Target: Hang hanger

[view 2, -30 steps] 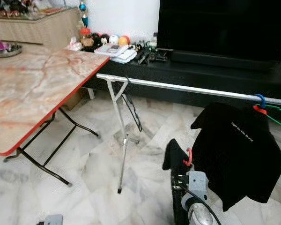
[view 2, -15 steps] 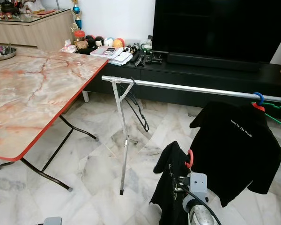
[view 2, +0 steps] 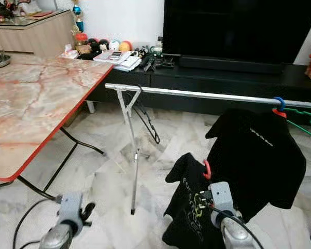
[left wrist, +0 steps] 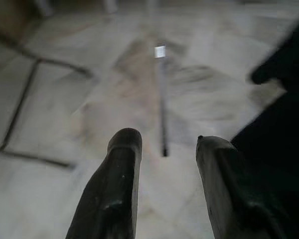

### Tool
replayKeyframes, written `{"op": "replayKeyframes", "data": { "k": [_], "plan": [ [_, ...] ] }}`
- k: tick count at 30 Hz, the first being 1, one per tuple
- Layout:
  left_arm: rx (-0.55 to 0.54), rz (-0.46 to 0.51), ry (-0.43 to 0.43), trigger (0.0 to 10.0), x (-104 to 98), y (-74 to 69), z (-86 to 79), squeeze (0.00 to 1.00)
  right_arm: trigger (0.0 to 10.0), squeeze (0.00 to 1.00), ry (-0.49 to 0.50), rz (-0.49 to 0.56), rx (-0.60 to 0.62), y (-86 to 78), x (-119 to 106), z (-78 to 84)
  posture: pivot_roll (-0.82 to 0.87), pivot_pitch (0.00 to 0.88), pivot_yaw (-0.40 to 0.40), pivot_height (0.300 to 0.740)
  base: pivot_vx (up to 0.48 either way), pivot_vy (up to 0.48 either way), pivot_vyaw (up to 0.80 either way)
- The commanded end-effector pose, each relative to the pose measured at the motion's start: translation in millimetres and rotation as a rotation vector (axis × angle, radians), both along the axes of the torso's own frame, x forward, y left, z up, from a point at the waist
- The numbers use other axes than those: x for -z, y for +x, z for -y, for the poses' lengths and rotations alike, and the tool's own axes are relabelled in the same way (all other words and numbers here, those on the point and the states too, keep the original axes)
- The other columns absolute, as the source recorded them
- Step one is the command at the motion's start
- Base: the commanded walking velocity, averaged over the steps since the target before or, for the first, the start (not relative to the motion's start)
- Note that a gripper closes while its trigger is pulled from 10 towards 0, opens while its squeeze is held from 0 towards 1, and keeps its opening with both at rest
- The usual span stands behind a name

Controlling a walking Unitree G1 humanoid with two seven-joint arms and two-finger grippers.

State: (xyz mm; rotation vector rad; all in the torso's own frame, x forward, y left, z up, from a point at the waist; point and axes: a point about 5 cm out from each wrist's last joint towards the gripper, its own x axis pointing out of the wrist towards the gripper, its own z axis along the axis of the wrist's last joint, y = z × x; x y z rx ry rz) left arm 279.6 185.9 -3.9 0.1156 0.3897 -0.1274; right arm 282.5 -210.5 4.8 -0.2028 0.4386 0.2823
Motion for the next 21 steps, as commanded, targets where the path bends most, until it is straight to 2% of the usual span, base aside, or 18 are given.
{"op": "replayKeyframes", "data": {
  "k": [1,3,6,7,13,18,21],
  "plan": [
    [0.148,-0.044,0.082,10.0,3,-0.1,9.5,0.00,10.0,0.00,-0.039,0.013,-0.187,2.5,-8,-4.7,0.13,0.034,-0.033,0.740,0.000,0.000,0.00],
    [0.229,-0.050,0.118,10.0,2,0.6,14.5,0.00,10.0,0.00,-0.073,0.007,-0.298,0.2,-11,-4.4,0.13,0.035,-0.033,0.740,0.000,0.000,0.00],
    [0.287,-0.025,0.080,10.0,-5,6.5,21.3,0.00,10.0,0.00,-0.076,-0.015,-0.431,-2.8,-17,-1.9,0.12,0.036,-0.031,0.740,0.000,0.000,0.00],
    [0.341,-0.011,0.055,10.0,-10,9.7,28.0,0.00,10.0,0.00,-0.095,-0.025,-0.502,-3.8,-22,1.2,0.12,0.038,-0.031,0.740,0.000,0.000,0.00],
    [0.497,0.026,-0.001,10.0,-23,17.3,45.6,0.00,10.0,0.00,-0.120,-0.046,-0.697,-8.1,-41,7.4,0.11,0.037,-0.021,0.740,0.000,0.000,0.00],
    [0.568,0.013,0.001,10.0,-25,17.0,48.1,0.00,10.0,0.00,-0.119,-0.039,-0.775,-12.4,-54,7.6,0.10,0.034,-0.013,0.740,0.000,0.000,0.00],
    [0.609,-0.005,0.037,10.0,-22,14.1,47.9,0.00,10.0,0.00,-0.131,-0.028,-0.806,-15.9,-62,6.7,0.10,0.033,-0.011,0.740,0.000,0.000,0.00]
  ]
}}
